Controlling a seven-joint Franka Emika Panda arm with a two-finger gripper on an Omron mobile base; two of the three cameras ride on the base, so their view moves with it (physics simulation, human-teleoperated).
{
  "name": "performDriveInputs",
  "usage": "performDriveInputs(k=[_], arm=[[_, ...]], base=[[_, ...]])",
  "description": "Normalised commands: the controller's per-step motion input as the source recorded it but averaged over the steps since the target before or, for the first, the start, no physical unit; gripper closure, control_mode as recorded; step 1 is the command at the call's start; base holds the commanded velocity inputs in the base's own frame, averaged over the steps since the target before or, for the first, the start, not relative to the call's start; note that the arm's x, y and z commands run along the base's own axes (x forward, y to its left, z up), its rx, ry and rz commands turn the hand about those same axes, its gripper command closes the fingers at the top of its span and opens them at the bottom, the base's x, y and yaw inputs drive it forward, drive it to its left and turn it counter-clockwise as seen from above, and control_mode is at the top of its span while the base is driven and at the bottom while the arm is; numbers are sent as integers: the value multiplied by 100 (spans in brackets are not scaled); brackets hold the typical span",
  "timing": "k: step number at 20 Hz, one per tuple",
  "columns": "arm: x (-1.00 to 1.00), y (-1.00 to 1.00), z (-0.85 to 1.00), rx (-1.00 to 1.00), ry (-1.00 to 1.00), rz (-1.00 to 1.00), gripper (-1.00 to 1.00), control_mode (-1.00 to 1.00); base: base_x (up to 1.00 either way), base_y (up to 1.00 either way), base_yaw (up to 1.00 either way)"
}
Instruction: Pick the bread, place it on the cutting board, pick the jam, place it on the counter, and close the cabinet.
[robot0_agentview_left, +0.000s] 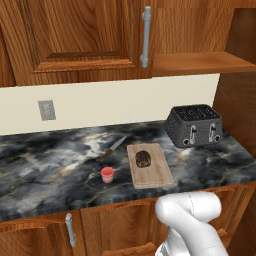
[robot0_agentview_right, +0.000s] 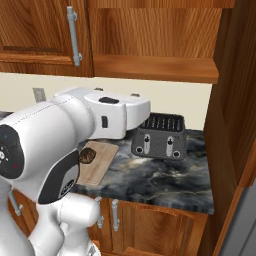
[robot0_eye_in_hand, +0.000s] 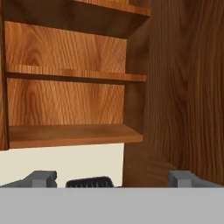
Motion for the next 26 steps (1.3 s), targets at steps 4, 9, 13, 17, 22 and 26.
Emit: performDriveInputs(k=[4,9,13,17,22,26], arm=[[-28,-29,0,0,-1,-6,-100,-100],[-34,-21,0,0,0,-4,-100,-100],[-41,-24,0,0,0,-2,-100,-100],[-38,-21,0,0,0,-1,-100,-100],[-38,-16,0,0,0,0,-100,-100],[-33,-12,0,0,0,0,-100,-100]], base=[[0,0,0],[0,0,0],[0,0,0],[0,0,0],[0,0,0],[0,0,0]])
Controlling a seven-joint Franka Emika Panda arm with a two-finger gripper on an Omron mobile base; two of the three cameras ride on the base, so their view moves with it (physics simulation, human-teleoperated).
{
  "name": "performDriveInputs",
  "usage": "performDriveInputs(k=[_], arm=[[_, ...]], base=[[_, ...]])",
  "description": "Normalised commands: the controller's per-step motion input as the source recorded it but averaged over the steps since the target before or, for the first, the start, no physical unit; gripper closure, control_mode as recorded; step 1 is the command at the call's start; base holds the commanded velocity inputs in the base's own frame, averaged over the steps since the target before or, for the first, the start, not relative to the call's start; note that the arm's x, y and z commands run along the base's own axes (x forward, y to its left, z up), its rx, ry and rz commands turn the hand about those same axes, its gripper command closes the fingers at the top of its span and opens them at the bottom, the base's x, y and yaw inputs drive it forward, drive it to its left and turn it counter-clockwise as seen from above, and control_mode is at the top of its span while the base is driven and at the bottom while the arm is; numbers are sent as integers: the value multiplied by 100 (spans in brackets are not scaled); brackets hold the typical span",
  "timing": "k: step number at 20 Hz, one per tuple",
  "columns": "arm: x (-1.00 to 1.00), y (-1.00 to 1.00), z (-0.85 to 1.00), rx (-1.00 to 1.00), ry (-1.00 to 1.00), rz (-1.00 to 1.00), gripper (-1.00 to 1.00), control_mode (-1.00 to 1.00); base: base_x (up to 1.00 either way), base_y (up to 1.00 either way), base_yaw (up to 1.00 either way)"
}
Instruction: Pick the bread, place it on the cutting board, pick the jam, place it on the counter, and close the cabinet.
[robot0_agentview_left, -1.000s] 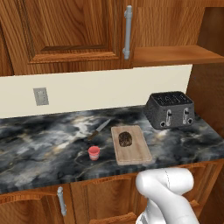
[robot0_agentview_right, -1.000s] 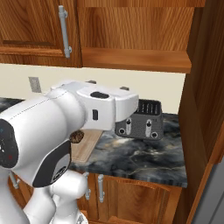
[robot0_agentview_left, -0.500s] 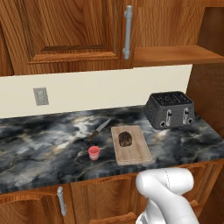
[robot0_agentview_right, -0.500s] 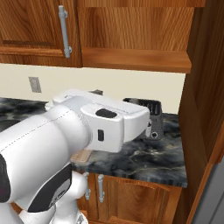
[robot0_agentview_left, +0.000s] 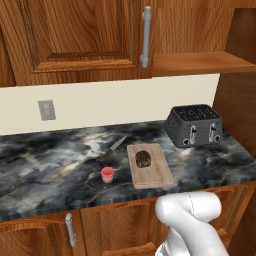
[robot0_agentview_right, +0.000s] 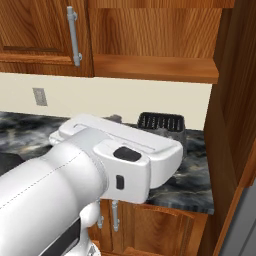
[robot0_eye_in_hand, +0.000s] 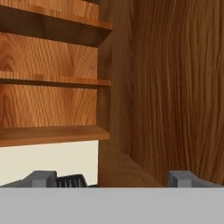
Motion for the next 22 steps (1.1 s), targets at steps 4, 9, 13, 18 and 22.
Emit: performDriveInputs(k=[4,9,13,18,22], arm=[[-38,-11,-1,0,0,0,-100,-100],[-35,-13,-2,0,0,0,-100,-100],[-36,-14,0,0,0,0,-100,-100],[-33,-15,0,0,0,0,-100,-100],[-20,-10,-1,0,0,0,-100,-100]], base=[[0,0,0],[0,0,0],[0,0,0],[0,0,0],[0,0,0]])
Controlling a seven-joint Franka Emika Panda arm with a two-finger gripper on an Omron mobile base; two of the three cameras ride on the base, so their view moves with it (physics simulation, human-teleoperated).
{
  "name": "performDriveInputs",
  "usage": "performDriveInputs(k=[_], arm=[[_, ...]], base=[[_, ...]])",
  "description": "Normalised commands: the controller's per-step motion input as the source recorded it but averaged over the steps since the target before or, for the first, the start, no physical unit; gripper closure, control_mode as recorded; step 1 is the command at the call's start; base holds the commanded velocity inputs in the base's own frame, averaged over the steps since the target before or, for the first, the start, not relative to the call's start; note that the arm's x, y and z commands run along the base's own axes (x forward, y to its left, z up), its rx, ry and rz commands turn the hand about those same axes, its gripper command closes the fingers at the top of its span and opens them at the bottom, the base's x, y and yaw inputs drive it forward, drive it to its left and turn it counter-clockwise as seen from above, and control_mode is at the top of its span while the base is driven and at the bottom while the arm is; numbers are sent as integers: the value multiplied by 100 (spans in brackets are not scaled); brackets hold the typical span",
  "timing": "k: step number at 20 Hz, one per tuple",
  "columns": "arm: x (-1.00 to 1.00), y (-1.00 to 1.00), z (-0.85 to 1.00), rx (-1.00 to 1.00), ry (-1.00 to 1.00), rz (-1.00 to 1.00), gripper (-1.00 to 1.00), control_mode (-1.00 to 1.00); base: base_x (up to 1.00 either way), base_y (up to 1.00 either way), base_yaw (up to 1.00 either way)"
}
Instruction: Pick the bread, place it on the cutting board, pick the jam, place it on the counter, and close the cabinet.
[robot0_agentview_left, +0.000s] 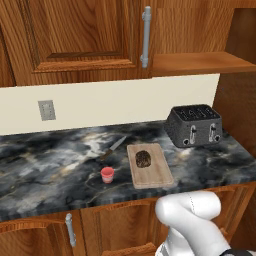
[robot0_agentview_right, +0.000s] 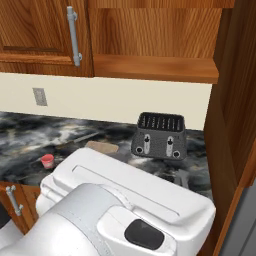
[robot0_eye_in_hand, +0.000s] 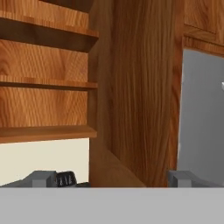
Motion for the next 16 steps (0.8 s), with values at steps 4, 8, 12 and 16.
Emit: performDriveInputs(k=[4,8,12,16], arm=[[-7,-10,-2,0,0,0,-100,-100],[0,-20,0,0,0,0,-100,-100],[0,-22,-2,0,0,0,-100,-100],[0,-15,-15,0,-2,0,-100,-100]], base=[[0,0,0],[0,0,0],[0,0,0],[0,0,0]])
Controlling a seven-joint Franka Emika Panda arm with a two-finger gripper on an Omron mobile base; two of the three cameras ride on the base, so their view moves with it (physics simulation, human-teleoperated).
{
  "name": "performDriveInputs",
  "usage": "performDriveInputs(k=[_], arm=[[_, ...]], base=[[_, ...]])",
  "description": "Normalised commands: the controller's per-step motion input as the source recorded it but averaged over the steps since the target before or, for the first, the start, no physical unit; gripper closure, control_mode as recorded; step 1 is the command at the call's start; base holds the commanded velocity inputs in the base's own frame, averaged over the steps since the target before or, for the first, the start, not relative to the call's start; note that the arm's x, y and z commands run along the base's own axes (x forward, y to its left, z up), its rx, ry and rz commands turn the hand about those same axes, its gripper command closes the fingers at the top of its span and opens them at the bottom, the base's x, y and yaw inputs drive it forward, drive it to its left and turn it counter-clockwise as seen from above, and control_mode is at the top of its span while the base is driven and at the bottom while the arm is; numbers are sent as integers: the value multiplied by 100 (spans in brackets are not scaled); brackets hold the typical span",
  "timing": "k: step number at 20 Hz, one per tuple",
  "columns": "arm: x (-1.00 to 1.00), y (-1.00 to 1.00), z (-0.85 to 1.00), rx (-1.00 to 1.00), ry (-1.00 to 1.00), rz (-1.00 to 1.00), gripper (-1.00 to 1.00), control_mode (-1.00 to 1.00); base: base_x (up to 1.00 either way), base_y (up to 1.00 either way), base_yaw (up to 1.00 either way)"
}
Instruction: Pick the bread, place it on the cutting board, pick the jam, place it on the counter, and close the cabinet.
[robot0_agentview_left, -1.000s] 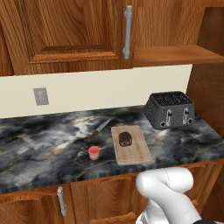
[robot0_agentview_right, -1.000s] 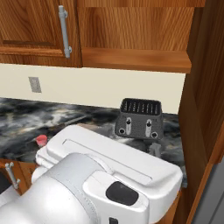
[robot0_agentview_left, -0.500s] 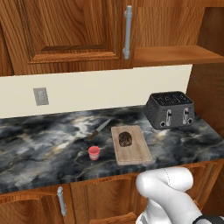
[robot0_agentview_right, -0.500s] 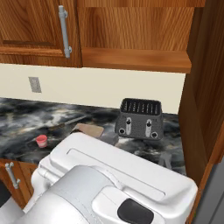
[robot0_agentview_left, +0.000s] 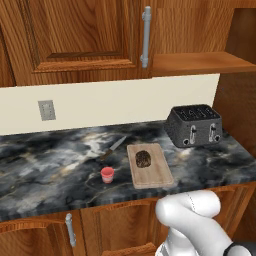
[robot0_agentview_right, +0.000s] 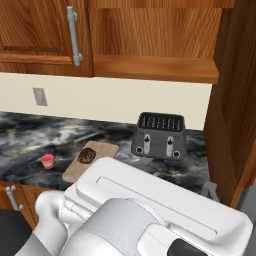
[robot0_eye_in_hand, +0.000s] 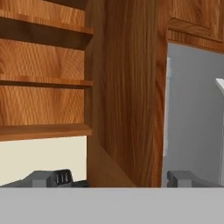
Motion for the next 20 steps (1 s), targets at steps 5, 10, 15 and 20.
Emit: performDriveInputs(k=[5,10,15,20], arm=[[0,-17,-18,0,-4,0,-100,-100],[0,-14,-17,0,-5,0,-100,-100],[1,-13,-14,0,-5,0,-100,-100],[17,-13,-7,0,-3,0,-100,-100]], base=[[0,0,0],[0,0,0],[0,0,0],[0,0,0]])
